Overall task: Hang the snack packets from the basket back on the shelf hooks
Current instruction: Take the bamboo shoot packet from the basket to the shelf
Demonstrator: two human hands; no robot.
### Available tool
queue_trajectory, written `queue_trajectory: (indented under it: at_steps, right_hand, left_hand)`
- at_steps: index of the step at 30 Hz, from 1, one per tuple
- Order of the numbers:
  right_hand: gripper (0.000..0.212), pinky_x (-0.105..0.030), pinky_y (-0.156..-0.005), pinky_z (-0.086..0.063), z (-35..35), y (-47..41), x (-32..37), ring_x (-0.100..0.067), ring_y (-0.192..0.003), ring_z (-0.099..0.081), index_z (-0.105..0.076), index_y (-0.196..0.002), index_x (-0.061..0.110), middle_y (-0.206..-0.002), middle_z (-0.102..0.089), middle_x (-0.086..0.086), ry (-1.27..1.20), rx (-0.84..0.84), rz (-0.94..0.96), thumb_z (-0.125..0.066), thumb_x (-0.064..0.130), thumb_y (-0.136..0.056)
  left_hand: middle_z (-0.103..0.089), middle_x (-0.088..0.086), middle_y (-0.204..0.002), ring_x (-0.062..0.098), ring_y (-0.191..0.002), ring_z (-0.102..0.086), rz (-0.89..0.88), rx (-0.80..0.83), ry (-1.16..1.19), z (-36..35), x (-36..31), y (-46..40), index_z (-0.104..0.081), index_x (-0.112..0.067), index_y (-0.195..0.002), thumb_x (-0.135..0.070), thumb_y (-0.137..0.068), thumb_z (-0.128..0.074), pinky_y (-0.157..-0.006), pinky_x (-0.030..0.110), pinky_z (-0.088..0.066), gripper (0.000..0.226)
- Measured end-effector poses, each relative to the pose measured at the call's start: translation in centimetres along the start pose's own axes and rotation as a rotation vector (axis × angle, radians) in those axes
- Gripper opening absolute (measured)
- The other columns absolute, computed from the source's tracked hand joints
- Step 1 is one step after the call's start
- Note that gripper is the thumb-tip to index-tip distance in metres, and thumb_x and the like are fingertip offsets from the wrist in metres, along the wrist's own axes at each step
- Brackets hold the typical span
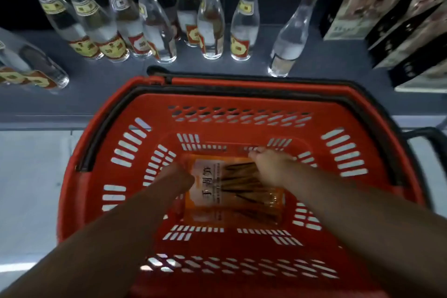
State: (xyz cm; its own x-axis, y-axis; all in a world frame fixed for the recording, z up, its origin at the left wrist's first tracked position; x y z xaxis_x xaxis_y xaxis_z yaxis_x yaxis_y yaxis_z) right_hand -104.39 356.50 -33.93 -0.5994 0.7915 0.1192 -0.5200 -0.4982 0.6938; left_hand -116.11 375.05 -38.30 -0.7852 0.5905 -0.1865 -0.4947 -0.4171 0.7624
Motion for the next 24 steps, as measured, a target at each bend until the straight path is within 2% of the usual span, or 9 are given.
queue_trajectory:
  at_steps: [2,5,7,9,14,16,19,21,24]
  right_hand:
    - [0.059,-0.037,-0.105,-0.038,-2.0,-3.1,0.5,-0.028,-0.132,-0.04,-0.03,-0.145,0.014,-0.146,-0.037,-0.008,0.088,0.004,0.051,-0.054,0.026,-0.093]
    - [0.064,-0.037,-0.104,-0.039,-4.3,-6.0,0.7,-0.028,-0.134,-0.04,-0.03,-0.146,0.013,-0.151,-0.032,-0.009,0.184,0.034,0.067,-0.055,0.035,-0.091]
    - [0.059,-0.039,-0.102,-0.041,-6.2,-7.1,0.1,-0.028,-0.132,-0.043,-0.033,-0.144,0.016,-0.148,-0.035,-0.009,0.206,0.053,0.039,-0.052,0.03,-0.09]
    - [0.061,-0.041,-0.105,-0.038,-7.4,-7.5,-0.7,-0.029,-0.132,-0.042,-0.033,-0.143,0.017,-0.146,-0.037,-0.009,0.178,0.062,0.0,-0.055,0.031,-0.089]
    - [0.075,-0.037,-0.11,-0.032,-8.6,-7.1,-1.6,-0.029,-0.135,-0.037,-0.027,-0.146,0.015,-0.148,-0.036,-0.011,0.035,0.073,-0.039,-0.065,0.034,-0.084]
    - [0.086,-0.039,-0.11,-0.033,-8.6,-7.1,-1.6,-0.029,-0.134,-0.038,-0.024,-0.147,0.017,-0.148,-0.037,-0.01,0.059,0.077,-0.048,-0.07,0.042,-0.079]
    - [0.1,-0.04,-0.11,-0.033,-8.9,-7.2,-1.9,-0.03,-0.135,-0.037,-0.021,-0.148,0.018,-0.15,-0.034,-0.01,0.039,0.073,-0.065,-0.076,0.05,-0.071]
    - [0.108,-0.04,-0.113,-0.029,-9.7,-7.0,-2.0,-0.03,-0.14,-0.029,-0.016,-0.151,0.017,-0.155,-0.026,-0.011,-0.022,0.088,-0.084,-0.077,0.052,-0.069]
    - [0.11,-0.041,-0.114,-0.026,-10.9,-6.7,-2.3,-0.029,-0.141,-0.023,-0.014,-0.152,0.021,-0.155,-0.019,-0.007,-0.094,0.101,-0.118,-0.077,0.053,-0.068]
  left_hand:
    - [-0.065,0.0,-0.106,0.02,-0.094,-0.062,-0.069,0.005,0.076,-1.7,0.6,-2.6,-0.051,-0.029,-0.116,-0.035,-0.085,-0.057,-0.074,0.027,-0.049,0.033]
    - [-0.059,0.0,-0.119,0.022,-0.105,-0.06,-0.126,0.04,0.106,-3.2,0.5,-5.1,-0.044,-0.016,-0.128,-0.021,-0.082,-0.064,-0.086,0.03,-0.053,0.051]
    - [-0.059,0.005,-0.111,0.018,-0.094,-0.058,-0.143,0.053,0.164,-3.2,-0.3,-5.7,-0.049,-0.013,-0.118,-0.003,-0.084,-0.065,-0.073,0.027,-0.054,0.038]
    - [-0.055,-0.001,-0.088,0.012,-0.079,-0.055,-0.199,0.035,0.205,-2.6,-1.4,-5.7,-0.051,-0.017,-0.098,0.004,-0.085,-0.062,-0.057,0.017,-0.045,0.028]
    - [-0.056,-0.005,-0.084,0.005,-0.072,-0.057,-0.199,0.116,0.243,-3.4,-1.0,-4.8,-0.053,-0.026,-0.085,0.0,-0.086,-0.063,-0.056,0.019,-0.049,0.028]
    - [-0.056,-0.005,-0.083,0.006,-0.071,-0.055,-0.125,0.163,0.2,-3.6,-0.5,-5.0,-0.058,-0.017,-0.094,-0.008,-0.088,-0.063,-0.056,0.02,-0.049,0.012]
    - [-0.055,-0.006,-0.082,0.007,-0.066,-0.052,-0.112,0.153,0.126,-3.4,-0.4,-6.1,-0.055,-0.021,-0.101,-0.012,-0.088,-0.065,-0.046,0.02,-0.04,0.019]
    - [-0.057,-0.001,-0.079,0.01,-0.06,-0.052,-0.136,0.149,0.089,-3.5,-0.6,-6.3,-0.062,-0.016,-0.092,-0.006,-0.09,-0.058,-0.044,0.019,-0.039,0.011]
    - [-0.055,-0.007,-0.078,0.009,-0.07,-0.054,-0.268,0.069,0.055,-3.0,-1.6,-6.3,-0.06,-0.025,-0.071,-0.003,-0.09,-0.053,-0.058,0.016,-0.041,0.03]
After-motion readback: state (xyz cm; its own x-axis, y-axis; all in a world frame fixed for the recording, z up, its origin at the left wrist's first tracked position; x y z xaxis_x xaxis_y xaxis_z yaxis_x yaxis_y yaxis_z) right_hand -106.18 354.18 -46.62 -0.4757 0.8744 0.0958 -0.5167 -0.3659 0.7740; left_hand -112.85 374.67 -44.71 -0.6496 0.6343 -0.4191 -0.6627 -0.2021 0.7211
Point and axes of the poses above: each hand's wrist, its own y-axis away from the middle knuckle, its own z-axis out of the back of the hand, x = y × z, the point moved 10 cm from there along -y, towards the middle knuckle
